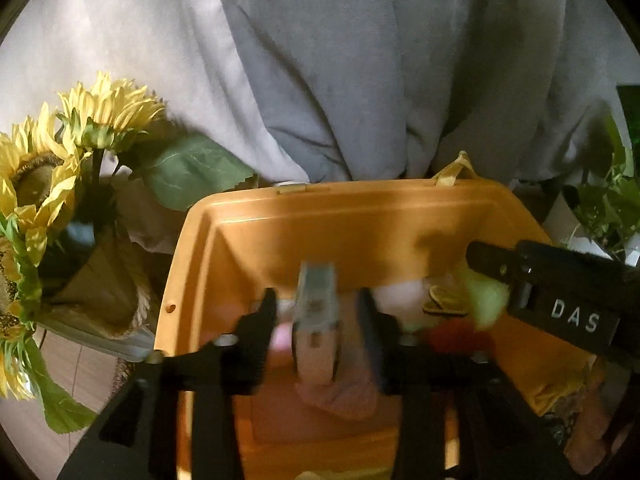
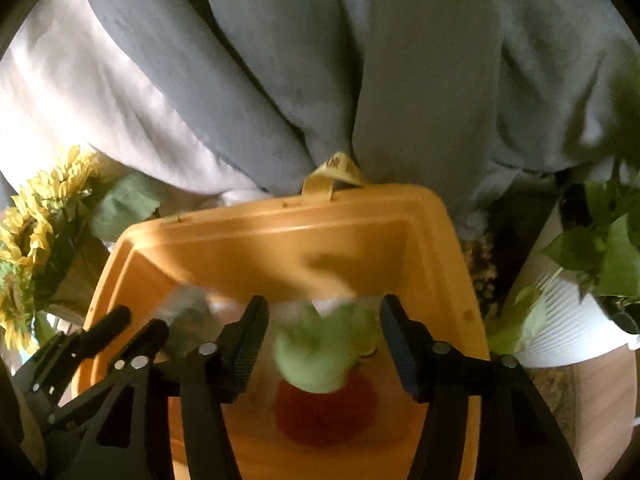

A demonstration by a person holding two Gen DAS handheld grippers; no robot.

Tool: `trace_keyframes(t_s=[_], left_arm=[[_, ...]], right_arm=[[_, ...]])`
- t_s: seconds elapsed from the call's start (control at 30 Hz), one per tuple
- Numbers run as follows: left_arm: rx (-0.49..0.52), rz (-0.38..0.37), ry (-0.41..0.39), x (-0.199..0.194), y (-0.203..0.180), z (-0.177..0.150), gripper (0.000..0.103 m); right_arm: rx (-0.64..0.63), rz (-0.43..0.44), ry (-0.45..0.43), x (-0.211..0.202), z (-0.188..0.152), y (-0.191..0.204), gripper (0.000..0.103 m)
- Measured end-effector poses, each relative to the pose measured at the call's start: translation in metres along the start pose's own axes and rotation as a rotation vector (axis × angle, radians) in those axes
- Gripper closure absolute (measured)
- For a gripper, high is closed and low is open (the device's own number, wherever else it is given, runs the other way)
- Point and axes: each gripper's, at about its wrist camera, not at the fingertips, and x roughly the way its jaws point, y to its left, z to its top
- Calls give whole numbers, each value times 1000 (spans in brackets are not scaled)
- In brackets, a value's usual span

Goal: Organize soft objects
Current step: 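Open the left tool dropping the box while the right tool drops the green plush into the crate, then withdraw both open tools from the crate toward the Mickey plush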

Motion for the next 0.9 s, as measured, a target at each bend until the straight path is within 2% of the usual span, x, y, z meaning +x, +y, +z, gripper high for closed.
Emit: trace_keyframes(t_s=[0.23, 0.37, 0.63, 0.9], left_arm=[[-17, 27, 5, -2, 1, -2, 39], [-35, 27, -6, -11, 2, -6, 36], [-41, 48, -97, -53, -4, -7, 22], [-33, 46, -187, -98, -22, -13, 17]], right_arm=[[-4, -24, -14, -2, -2, 0, 42], [-25, -41, -65, -19, -4, 1, 42], [-31, -64, -193, -67, -10, -3, 42], [-24, -109, -294, -114, -24, -14, 42]])
